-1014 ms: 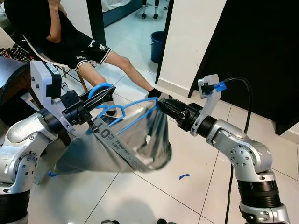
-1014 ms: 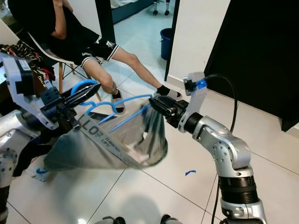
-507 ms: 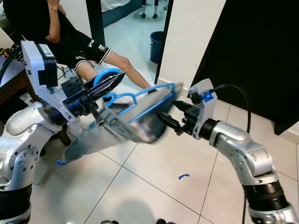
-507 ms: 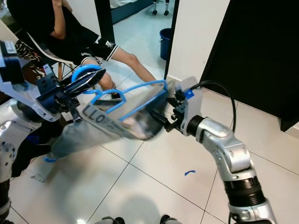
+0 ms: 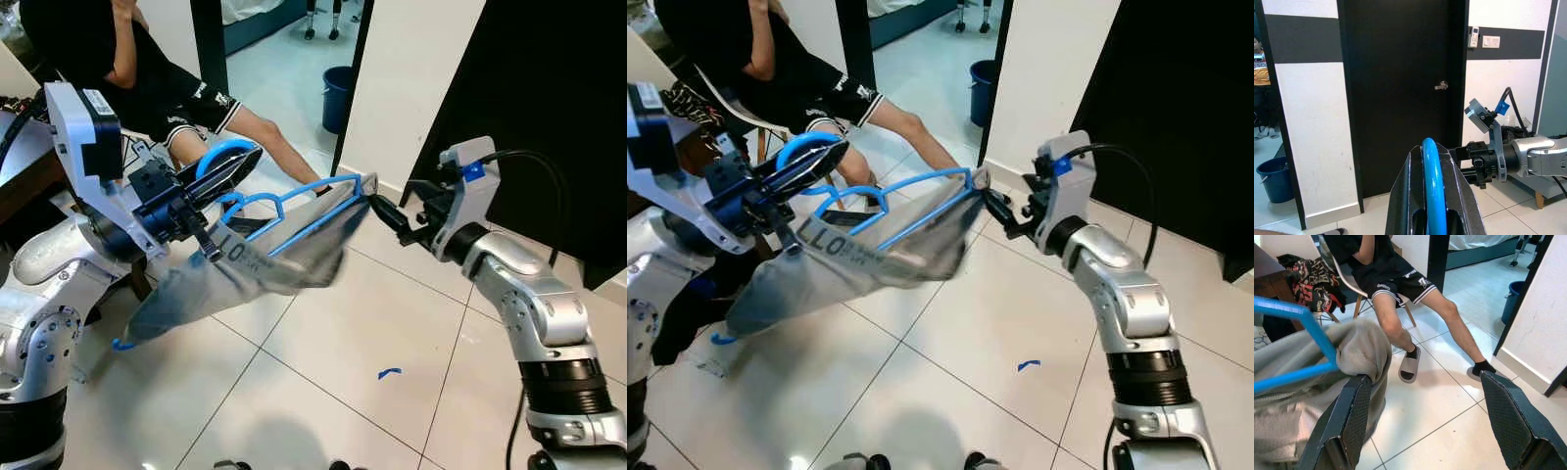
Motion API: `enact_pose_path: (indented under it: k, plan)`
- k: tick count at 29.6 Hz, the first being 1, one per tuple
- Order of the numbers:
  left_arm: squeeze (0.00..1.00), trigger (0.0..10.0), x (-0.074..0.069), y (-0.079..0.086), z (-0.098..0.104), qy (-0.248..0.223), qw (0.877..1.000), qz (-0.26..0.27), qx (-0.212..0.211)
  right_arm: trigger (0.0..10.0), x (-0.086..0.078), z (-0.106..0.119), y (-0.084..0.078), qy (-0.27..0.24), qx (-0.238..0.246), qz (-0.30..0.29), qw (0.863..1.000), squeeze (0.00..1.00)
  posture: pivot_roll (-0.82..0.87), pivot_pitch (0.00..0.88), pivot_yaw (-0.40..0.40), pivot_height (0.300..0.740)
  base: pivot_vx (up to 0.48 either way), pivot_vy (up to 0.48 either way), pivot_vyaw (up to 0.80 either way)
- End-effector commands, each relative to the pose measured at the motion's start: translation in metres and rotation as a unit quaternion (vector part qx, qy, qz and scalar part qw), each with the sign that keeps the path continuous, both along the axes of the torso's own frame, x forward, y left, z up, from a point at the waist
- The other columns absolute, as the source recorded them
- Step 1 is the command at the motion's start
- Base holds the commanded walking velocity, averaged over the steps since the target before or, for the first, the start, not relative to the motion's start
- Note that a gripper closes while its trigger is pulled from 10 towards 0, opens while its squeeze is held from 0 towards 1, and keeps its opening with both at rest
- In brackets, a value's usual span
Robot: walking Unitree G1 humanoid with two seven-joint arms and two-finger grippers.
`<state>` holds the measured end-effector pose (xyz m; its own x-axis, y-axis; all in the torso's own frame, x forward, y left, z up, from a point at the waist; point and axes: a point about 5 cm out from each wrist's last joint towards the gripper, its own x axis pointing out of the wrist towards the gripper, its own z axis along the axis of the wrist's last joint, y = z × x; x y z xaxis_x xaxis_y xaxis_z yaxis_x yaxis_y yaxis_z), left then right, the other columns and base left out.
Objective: Hang hanger
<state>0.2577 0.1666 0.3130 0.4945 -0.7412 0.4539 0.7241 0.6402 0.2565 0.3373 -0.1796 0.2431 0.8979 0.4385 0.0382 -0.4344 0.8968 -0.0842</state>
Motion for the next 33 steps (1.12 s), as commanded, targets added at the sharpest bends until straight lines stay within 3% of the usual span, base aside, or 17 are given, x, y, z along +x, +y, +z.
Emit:
enact_pose_path:
  k: [1, 25, 26, 29, 30, 32, 33]
  plan:
    - [0.00, 10.0, -0.006, -0.007, 0.003, -0.009, 1.000, -0.020, 0.002, 10.0, 0.000, -0.005, -0.004, 0.002, -0.011, -0.007, 1.000, 0.00, 0.11, 0.159, -0.067, 0.740, 0.000, 0.000, 0.00]
    - [0.00, 10.0, -0.011, -0.013, 0.012, -0.018, 0.999, -0.037, 0.012, 9.9, 0.004, -0.012, 0.005, 0.013, -0.017, 0.006, 1.000, 0.00, 0.12, 0.155, -0.066, 0.740, 0.000, 0.000, 0.00]
    - [0.00, 10.0, -0.011, -0.014, 0.012, -0.018, 0.999, -0.039, 0.013, 8.2, 0.003, -0.012, 0.006, 0.014, -0.010, 0.011, 1.000, 0.00, 0.12, 0.155, -0.066, 0.740, 0.000, 0.000, 0.00]
    - [0.00, 10.0, -0.012, -0.014, 0.012, -0.018, 0.999, -0.041, 0.014, 8.2, 0.003, -0.012, 0.007, 0.014, -0.005, 0.015, 1.000, 0.00, 0.12, 0.155, -0.066, 0.740, 0.000, 0.000, 0.00]
    - [0.00, 10.0, -0.012, -0.014, 0.013, -0.018, 0.999, -0.042, 0.013, 6.5, 0.003, -0.012, 0.008, 0.014, 0.000, 0.021, 1.000, 0.00, 0.12, 0.154, -0.066, 0.740, 0.000, 0.000, 0.00]
    - [0.00, 10.0, -0.012, -0.015, 0.013, -0.018, 0.999, -0.045, 0.013, 0.0, 0.000, -0.011, 0.012, 0.013, 0.007, 0.041, 0.999, 0.00, 0.11, 0.153, -0.066, 0.740, 0.000, 0.000, 0.00]
    - [0.00, 10.0, -0.012, -0.015, 0.013, -0.018, 0.999, -0.045, 0.013, 0.0, 0.000, -0.011, 0.012, 0.013, 0.007, 0.041, 0.999, 0.00, 0.11, 0.153, -0.066, 0.740, 0.000, 0.000, 0.00]
